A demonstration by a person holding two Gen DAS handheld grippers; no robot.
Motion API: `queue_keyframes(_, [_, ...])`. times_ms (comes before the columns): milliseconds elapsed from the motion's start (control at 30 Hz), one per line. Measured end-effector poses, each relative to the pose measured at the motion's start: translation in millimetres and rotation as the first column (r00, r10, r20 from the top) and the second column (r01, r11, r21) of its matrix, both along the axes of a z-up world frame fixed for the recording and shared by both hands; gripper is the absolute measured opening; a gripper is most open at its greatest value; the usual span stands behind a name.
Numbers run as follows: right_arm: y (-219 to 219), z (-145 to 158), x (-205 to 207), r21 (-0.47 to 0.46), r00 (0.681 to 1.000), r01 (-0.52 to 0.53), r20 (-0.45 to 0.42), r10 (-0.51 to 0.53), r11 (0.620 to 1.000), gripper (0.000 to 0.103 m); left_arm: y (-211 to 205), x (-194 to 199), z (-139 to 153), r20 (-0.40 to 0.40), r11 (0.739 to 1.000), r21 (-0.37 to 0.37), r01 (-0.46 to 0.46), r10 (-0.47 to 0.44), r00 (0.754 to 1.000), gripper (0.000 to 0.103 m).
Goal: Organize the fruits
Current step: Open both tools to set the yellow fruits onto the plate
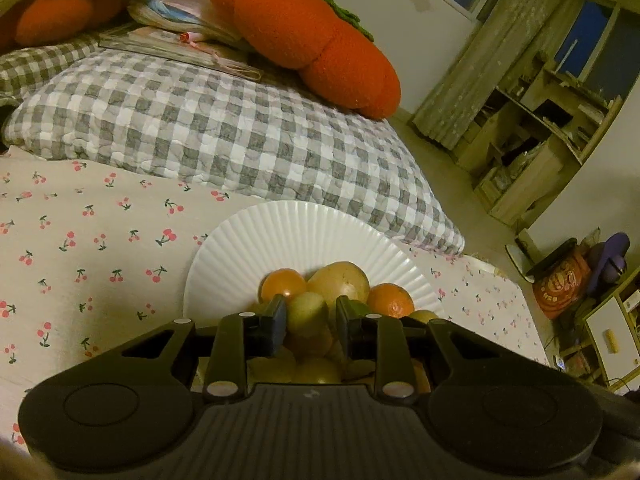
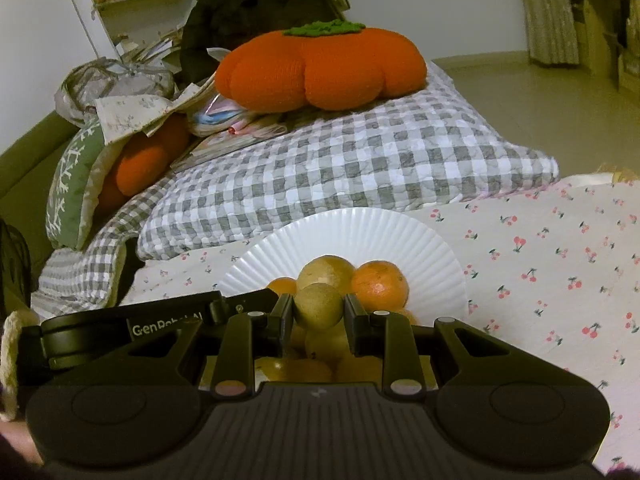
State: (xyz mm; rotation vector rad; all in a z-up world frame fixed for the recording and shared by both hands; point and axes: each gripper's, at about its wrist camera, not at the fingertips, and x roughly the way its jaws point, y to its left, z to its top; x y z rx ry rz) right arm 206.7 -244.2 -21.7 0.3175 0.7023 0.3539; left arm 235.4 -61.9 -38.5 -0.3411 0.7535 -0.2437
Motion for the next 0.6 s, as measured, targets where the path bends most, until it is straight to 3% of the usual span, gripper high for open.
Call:
queue_keyframes(367, [4, 3, -3, 0.020, 1.000, -0.015, -0.004, 0.015, 1.000, 0.026, 14, -5, 7, -0.019, 0.997, -0.062, -0.049, 0.048, 0.999, 0.022])
queue_keyframes(600, [4, 11, -5, -0.001, 1.000, -0.004, 0.006, 0.004, 1.000, 0.027, 16, -16, 15, -0.019, 0.997, -0.036, -0.061, 0.061, 0.998, 0.022])
